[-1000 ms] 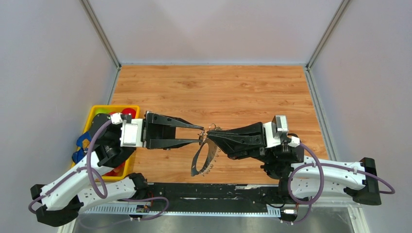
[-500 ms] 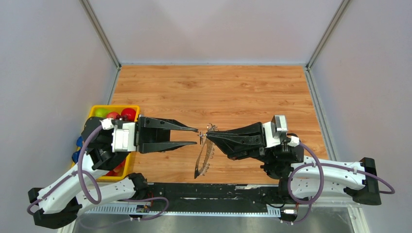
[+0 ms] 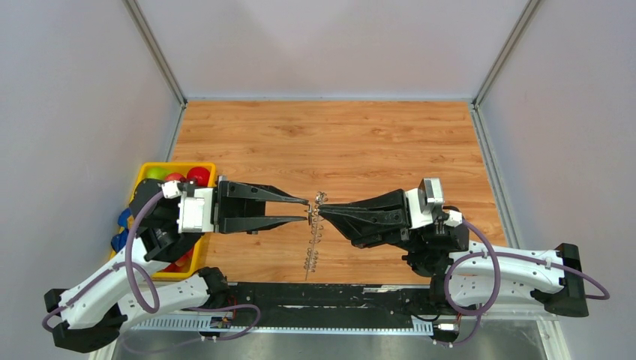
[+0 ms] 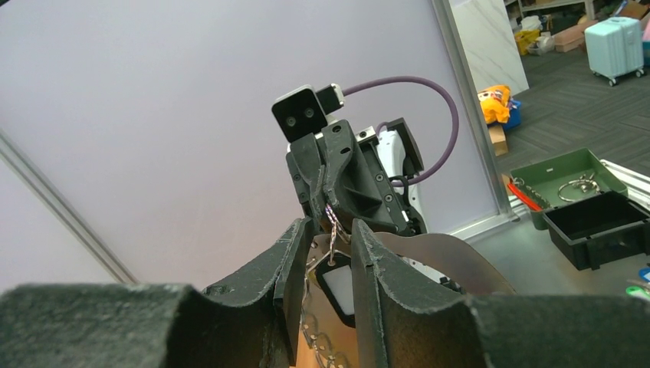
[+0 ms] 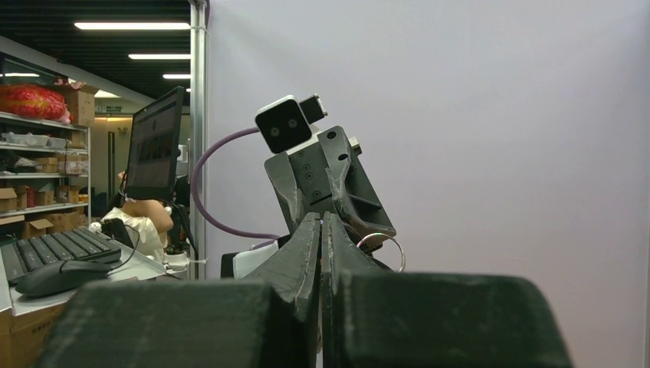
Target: Put the keys on the keyring
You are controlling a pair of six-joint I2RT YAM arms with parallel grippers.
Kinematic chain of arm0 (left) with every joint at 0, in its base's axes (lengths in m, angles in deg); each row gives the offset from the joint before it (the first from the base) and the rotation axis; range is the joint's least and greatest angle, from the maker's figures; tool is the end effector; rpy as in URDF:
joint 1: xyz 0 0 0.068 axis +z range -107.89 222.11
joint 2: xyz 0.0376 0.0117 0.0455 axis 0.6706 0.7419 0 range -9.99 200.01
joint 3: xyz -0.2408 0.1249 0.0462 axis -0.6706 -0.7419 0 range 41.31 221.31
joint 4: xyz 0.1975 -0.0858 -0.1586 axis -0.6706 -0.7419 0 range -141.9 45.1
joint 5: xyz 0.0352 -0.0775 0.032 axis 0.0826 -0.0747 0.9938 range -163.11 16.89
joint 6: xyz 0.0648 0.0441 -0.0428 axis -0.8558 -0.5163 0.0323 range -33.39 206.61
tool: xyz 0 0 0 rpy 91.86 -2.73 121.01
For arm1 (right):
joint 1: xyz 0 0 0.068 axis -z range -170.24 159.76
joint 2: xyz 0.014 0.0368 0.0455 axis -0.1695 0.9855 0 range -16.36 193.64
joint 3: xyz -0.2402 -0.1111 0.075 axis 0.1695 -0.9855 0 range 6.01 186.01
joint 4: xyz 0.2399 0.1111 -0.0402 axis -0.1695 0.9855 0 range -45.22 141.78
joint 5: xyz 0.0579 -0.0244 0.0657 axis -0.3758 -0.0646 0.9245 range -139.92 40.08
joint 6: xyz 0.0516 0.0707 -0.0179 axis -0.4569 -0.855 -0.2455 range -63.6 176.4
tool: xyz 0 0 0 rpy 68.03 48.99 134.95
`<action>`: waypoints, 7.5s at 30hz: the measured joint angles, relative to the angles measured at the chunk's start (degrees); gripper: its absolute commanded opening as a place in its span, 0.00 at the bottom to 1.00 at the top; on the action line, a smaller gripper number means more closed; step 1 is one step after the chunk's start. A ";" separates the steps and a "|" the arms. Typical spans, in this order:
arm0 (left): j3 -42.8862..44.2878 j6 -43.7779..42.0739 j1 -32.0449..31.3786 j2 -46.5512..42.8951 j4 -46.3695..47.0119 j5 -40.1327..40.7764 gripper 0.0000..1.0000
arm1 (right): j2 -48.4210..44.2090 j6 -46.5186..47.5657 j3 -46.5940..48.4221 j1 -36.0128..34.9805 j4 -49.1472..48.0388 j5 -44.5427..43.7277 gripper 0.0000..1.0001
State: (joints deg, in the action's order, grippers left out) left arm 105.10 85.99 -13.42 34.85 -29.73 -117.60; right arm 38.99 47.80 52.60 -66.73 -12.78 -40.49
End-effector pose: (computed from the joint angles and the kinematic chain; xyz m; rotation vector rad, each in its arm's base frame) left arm 0.0432 -0.1615 0.5132 1.1368 0.5128 -1.2171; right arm 0.0402 0.2234 0.4684 -0.5857 0.5592 1.4710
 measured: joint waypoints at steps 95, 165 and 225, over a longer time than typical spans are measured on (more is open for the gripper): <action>0.87 3.02 0.00 1.79 -7.15 -0.31 0.00 | -10.05 5.99 -5.07 -1.49 11.32 -14.75 0.27; 3.26 0.28 0.00 -1.62 -29.49 -1.55 0.00 | -1.73 24.70 25.86 -1.84 77.85 4.81 0.00; -1.16 1.75 0.00 -4.70 -22.49 -3.91 0.00 | -0.96 23.04 26.97 -2.21 74.88 8.70 0.31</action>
State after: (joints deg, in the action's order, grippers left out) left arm 103.94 87.74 -13.42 30.15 -52.22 -121.51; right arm 38.03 70.84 79.57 -68.94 62.11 -31.79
